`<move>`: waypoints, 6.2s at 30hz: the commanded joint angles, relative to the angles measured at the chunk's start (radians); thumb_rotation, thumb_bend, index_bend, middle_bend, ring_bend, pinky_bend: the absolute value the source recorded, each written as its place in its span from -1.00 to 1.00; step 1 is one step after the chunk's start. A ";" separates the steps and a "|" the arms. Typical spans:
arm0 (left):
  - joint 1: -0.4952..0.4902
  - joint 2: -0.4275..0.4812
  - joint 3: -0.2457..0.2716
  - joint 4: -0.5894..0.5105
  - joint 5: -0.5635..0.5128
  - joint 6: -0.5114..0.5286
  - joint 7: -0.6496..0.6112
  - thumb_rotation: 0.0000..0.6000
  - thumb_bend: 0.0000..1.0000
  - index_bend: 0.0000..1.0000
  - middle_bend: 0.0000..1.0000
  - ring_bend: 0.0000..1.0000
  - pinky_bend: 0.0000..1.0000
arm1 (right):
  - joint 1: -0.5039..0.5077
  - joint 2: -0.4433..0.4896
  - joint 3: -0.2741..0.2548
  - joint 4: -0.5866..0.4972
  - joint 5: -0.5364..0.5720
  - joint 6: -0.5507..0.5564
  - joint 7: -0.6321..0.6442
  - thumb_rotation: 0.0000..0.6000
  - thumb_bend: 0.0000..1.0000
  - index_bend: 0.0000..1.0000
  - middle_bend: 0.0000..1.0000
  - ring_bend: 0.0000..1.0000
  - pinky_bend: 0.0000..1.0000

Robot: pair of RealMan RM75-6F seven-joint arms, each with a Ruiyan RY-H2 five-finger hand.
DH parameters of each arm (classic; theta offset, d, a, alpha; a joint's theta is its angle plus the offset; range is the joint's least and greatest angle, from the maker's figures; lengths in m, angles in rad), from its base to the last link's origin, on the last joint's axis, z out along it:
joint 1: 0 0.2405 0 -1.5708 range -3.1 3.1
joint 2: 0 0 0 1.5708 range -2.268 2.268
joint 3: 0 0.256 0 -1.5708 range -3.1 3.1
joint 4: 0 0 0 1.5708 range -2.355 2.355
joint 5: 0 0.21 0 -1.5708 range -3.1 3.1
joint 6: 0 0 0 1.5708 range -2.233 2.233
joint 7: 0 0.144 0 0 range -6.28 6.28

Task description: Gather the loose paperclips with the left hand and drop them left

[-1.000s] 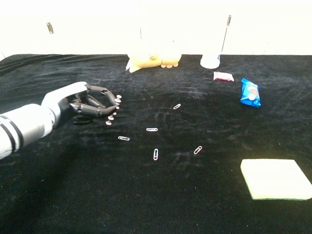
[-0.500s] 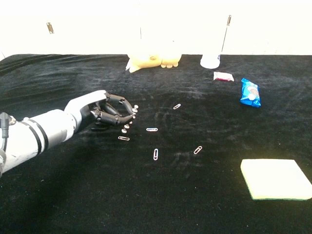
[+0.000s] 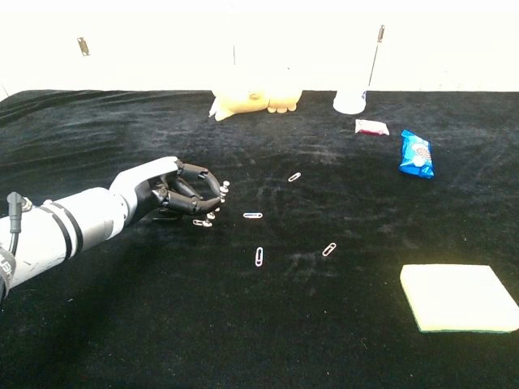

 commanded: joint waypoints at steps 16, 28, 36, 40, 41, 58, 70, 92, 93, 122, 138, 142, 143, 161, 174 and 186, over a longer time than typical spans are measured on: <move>-0.097 -0.033 -0.053 0.060 0.030 -0.063 -0.029 1.00 -0.07 0.57 1.00 1.00 1.00 | -0.015 0.002 0.017 0.012 0.036 -0.003 0.027 1.00 -0.53 -1.00 -1.00 -0.89 -0.98; -0.167 -0.097 -0.067 0.185 0.050 -0.134 -0.096 1.00 -0.07 0.57 1.00 1.00 1.00 | -0.041 -0.003 0.020 0.019 0.062 0.003 0.044 1.00 -0.53 -1.00 -1.00 -0.89 -0.98; -0.200 -0.132 -0.063 0.252 0.075 -0.171 -0.146 1.00 -0.07 0.57 1.00 1.00 1.00 | -0.056 -0.006 0.025 0.030 0.084 -0.004 0.059 1.00 -0.53 -1.00 -1.00 -0.89 -0.98; -0.210 -0.144 -0.061 0.276 0.085 -0.178 -0.163 1.00 -0.07 0.57 1.00 1.00 1.00 | -0.064 -0.006 0.028 0.033 0.088 -0.001 0.068 1.00 -0.53 -1.00 -1.00 -0.89 -0.98; -0.211 -0.144 -0.061 0.277 0.088 -0.177 -0.166 1.00 -0.07 0.57 1.00 1.00 1.00 | -0.065 -0.007 0.028 0.034 0.087 0.000 0.069 1.00 -0.53 -1.00 -1.00 -0.89 -0.98; -0.108 -0.003 -0.024 0.007 0.067 -0.033 -0.053 1.00 -0.07 0.57 1.00 1.00 1.00 | -0.047 -0.010 0.020 0.030 0.055 -0.028 0.047 1.00 -0.53 -1.00 -1.00 -0.89 -0.98; -0.012 0.005 0.061 -0.147 0.043 0.080 0.051 1.00 -0.07 0.57 1.00 1.00 1.00 | -0.040 -0.005 0.000 0.017 -0.004 -0.012 0.042 1.00 -0.53 -1.00 -1.00 -0.89 -0.98; -0.039 -0.109 0.061 -0.079 0.049 0.061 0.121 1.00 -0.07 0.57 1.00 1.00 1.00 | -0.063 0.001 -0.015 0.013 -0.033 0.044 0.065 1.00 -0.53 -1.00 -1.00 -0.89 -0.98; -0.041 -0.113 0.059 -0.071 0.050 0.058 0.119 1.00 -0.07 0.57 1.00 1.00 1.00 | -0.063 0.001 -0.015 0.014 -0.031 0.043 0.066 1.00 -0.53 -1.00 -1.00 -0.89 -0.98; -0.078 -0.069 -0.020 -0.075 0.055 0.008 0.062 1.00 -0.07 0.57 1.00 1.00 1.00 | -0.058 0.002 -0.001 0.025 0.010 0.008 0.083 1.00 -0.53 -1.00 -1.00 -0.89 -0.98; -0.180 -0.157 -0.043 0.061 0.031 -0.110 0.027 1.00 -0.07 0.57 1.00 1.00 1.00 | -0.062 0.006 0.025 0.055 0.074 -0.031 0.131 1.00 -0.53 -1.00 -1.00 -0.89 -0.98; -0.198 -0.173 -0.047 0.092 0.033 -0.130 0.014 1.00 -0.07 0.57 1.00 1.00 1.00 | -0.062 0.006 0.026 0.062 0.083 -0.047 0.143 1.00 -0.53 -1.00 -1.00 -0.89 -0.98; -0.202 -0.177 -0.050 0.099 0.034 -0.133 0.010 1.00 -0.07 0.57 1.00 1.00 1.00 | -0.062 0.006 0.027 0.064 0.086 -0.050 0.146 1.00 -0.53 -1.00 -1.00 -0.89 -0.98; -0.252 -0.209 -0.062 0.120 0.030 -0.157 0.014 1.00 -0.07 0.57 1.00 1.00 1.00 | -0.075 0.006 0.031 0.078 0.091 -0.054 0.173 1.00 -0.53 -1.00 -1.00 -0.89 -0.98; -0.301 -0.261 -0.088 0.218 0.015 -0.192 0.003 1.00 -0.07 0.57 1.00 1.00 1.00 | -0.081 0.006 0.033 0.091 0.095 -0.063 0.198 1.00 -0.53 -1.00 -1.00 -0.89 -0.98; -0.284 -0.204 -0.100 0.155 0.045 -0.143 0.005 1.00 -0.07 0.57 1.00 1.00 1.00 | -0.082 0.003 0.034 0.092 0.094 -0.066 0.192 1.00 -0.53 -1.00 -1.00 -0.89 -0.98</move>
